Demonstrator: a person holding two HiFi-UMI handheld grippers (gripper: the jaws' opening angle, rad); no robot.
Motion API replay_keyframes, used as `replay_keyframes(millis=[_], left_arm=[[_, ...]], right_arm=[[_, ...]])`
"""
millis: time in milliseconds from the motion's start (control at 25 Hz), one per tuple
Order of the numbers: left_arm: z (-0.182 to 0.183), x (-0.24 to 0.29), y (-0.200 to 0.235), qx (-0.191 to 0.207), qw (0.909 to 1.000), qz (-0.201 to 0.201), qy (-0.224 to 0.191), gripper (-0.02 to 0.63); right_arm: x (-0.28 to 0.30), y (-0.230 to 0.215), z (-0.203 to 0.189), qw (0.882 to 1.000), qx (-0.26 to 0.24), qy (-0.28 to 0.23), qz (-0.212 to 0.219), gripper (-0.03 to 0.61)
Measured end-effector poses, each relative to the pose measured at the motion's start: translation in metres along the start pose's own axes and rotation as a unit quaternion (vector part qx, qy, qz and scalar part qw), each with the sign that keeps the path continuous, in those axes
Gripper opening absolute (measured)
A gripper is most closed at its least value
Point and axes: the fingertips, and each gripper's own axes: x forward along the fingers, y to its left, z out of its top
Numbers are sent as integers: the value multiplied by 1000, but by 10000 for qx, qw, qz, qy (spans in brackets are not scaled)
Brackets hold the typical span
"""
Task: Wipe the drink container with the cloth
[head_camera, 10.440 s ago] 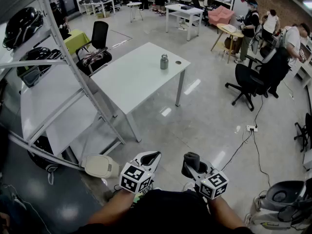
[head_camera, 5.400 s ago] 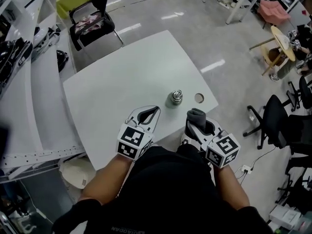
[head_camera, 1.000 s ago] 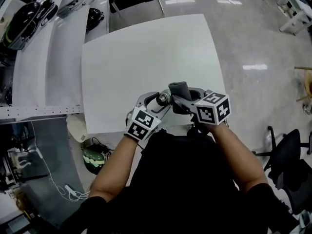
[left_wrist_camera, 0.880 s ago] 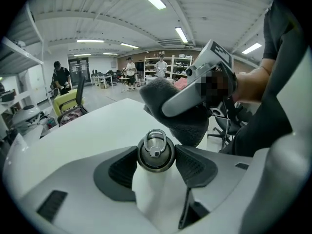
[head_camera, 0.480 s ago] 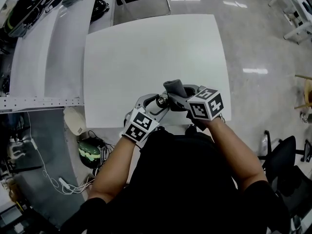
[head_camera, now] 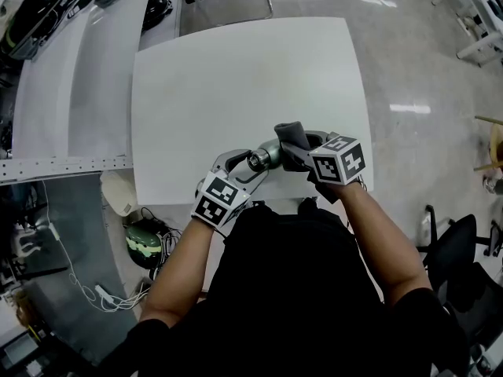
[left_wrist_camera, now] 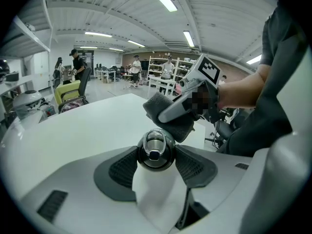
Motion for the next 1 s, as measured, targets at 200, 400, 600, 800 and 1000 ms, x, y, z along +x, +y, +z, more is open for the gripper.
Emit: replay_keyframes(millis=[200,400,600,800,1000], left_arm=[[3,0,3,-309,9995,-57,-53,253],[3,0,7,-505,9987,-83,-88,253],[4,0,10,-699,9974,-114,-150,253],[1,-1,14,-945,9952,-149,-198,253],[1,-1,17,-1198,9923,-179,-264,253]], right_arm=[[1,-18,-7,9998,68,79,-139,110],[3,-36,-14,9994,131,156,-277,110],[4,-57,-23,9984,270,248,-424,110],[8,-73,-31,9971,299,400,-567,110],[8,-79,-33,9958,68,519,-750,110]])
